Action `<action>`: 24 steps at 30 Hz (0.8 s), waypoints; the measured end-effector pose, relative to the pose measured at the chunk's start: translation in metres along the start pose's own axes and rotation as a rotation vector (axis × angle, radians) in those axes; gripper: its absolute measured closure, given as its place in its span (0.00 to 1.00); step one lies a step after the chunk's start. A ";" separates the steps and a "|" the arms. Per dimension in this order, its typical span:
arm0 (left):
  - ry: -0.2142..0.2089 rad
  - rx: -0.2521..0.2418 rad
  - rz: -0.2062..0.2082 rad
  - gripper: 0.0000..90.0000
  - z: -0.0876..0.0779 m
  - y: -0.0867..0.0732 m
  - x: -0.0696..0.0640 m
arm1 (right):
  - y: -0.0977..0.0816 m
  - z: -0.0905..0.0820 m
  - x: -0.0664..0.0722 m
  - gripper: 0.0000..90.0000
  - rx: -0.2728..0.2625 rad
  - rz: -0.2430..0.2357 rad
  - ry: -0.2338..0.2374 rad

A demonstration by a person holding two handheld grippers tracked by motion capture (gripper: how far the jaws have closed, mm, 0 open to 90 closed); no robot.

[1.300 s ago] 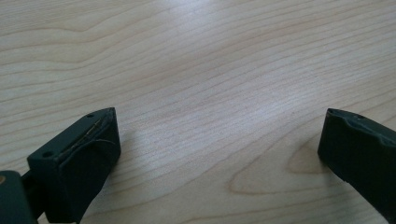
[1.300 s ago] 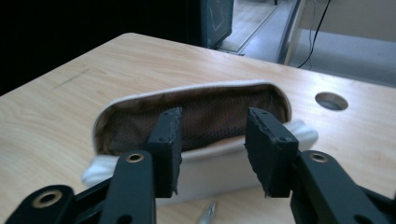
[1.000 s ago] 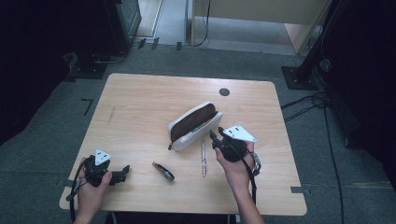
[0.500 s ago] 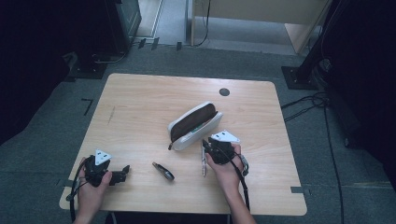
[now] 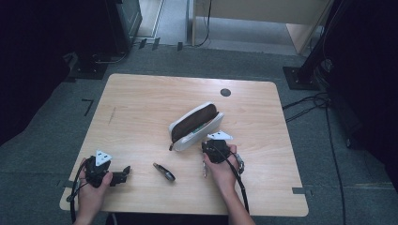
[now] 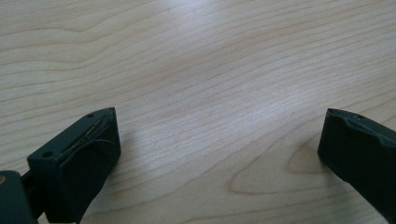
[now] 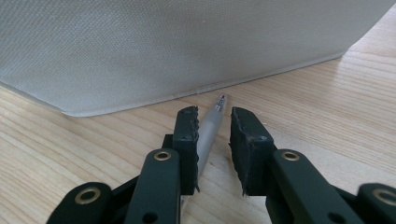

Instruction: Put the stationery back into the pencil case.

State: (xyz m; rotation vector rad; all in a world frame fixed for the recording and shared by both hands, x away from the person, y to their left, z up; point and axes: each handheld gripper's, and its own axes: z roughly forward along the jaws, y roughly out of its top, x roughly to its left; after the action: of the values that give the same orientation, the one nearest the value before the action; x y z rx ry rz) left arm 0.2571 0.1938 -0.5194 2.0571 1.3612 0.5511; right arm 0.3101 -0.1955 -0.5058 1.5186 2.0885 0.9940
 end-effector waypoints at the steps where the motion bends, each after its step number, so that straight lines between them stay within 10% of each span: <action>1: 0.000 0.000 -0.001 0.00 0.000 0.000 0.000 | 0.001 0.001 0.001 0.81 0.006 -0.003 0.002; 12: 0.000 0.000 -0.001 0.00 0.000 0.000 0.000 | 0.000 0.005 0.006 0.86 0.053 -0.036 0.012; 24: 0.000 0.000 0.000 0.00 0.000 0.000 0.000 | -0.012 -0.017 -0.002 0.89 0.121 -0.214 0.088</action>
State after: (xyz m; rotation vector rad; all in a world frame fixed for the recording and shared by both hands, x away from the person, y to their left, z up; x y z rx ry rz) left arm 0.2571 0.1938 -0.5194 2.0569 1.3613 0.5511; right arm 0.2911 -0.2045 -0.5032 1.2913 2.3527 0.8841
